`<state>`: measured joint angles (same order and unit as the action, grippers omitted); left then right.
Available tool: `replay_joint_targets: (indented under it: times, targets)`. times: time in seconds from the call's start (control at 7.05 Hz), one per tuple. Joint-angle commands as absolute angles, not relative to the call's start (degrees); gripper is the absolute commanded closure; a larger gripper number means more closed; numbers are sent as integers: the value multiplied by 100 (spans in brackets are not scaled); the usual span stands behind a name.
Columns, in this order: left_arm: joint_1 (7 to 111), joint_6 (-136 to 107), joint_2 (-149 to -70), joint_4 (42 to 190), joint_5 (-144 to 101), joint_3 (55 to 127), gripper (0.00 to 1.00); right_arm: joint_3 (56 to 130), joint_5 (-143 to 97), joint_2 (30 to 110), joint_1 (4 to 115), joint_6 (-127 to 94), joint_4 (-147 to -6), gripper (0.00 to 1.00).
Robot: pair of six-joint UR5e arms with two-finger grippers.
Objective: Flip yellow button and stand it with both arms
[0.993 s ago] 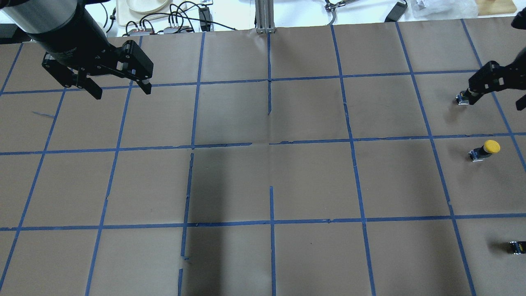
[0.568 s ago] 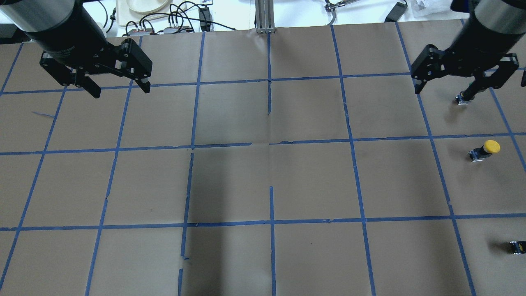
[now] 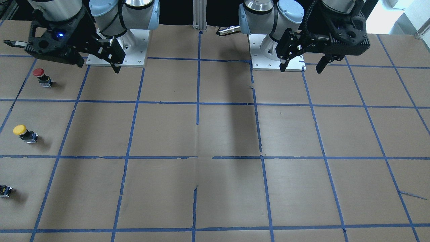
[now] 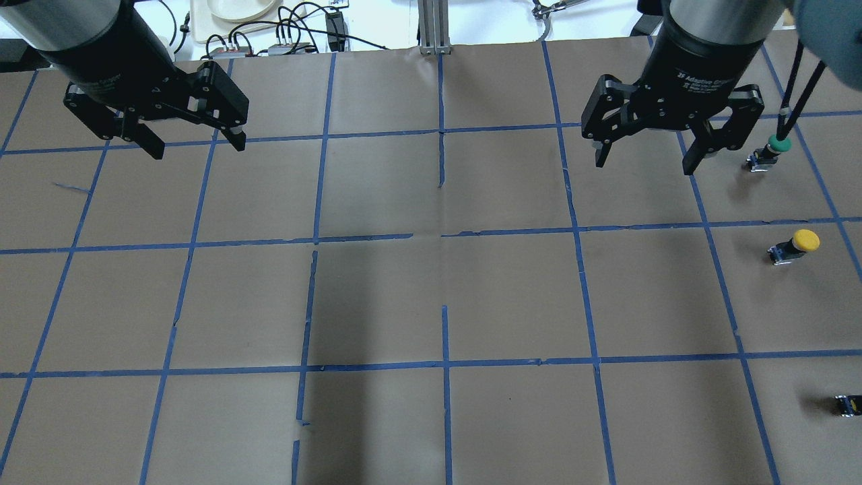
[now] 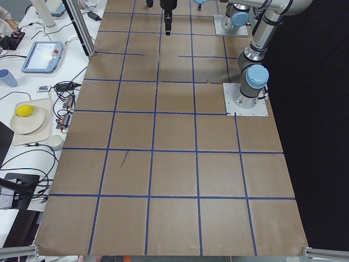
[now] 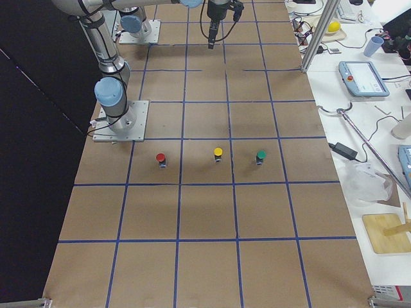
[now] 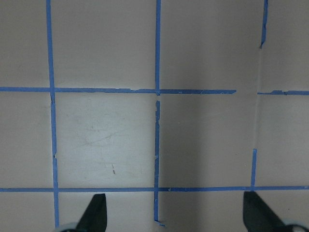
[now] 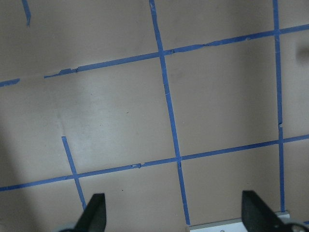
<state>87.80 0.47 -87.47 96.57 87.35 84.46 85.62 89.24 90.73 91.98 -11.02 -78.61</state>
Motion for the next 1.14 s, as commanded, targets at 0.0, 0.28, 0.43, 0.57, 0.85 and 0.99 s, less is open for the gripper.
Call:
replay_joint_targets:
  times: [0.0, 0.28, 0.43, 0.57, 0.85, 0.99]
  targets:
    - [8780, 53, -8745, 9650, 8736, 8507, 0, 8832, 8956, 9184, 9220, -1081, -7901, 0]
    - [8789, 53, -8736, 9685, 8789, 8481, 0, 8859, 8974, 9211, 9071, -1028, -7892, 0]
    - [8789, 53, -8745, 9651, 8876, 8473, 0, 8868, 8974, 9211, 8975, -1020, -7893, 0]
    - [8789, 53, -8754, 9650, 8886, 8490, 0, 8868, 8974, 9211, 8913, -1020, -7910, 0]
    - [8789, 53, -8745, 9668, 8886, 8508, 0, 8868, 8965, 9211, 8921, -1020, -7902, 0]
    - [8789, 53, -8745, 9685, 8894, 8560, 0, 8868, 8974, 9211, 8912, -1020, -7927, 0]
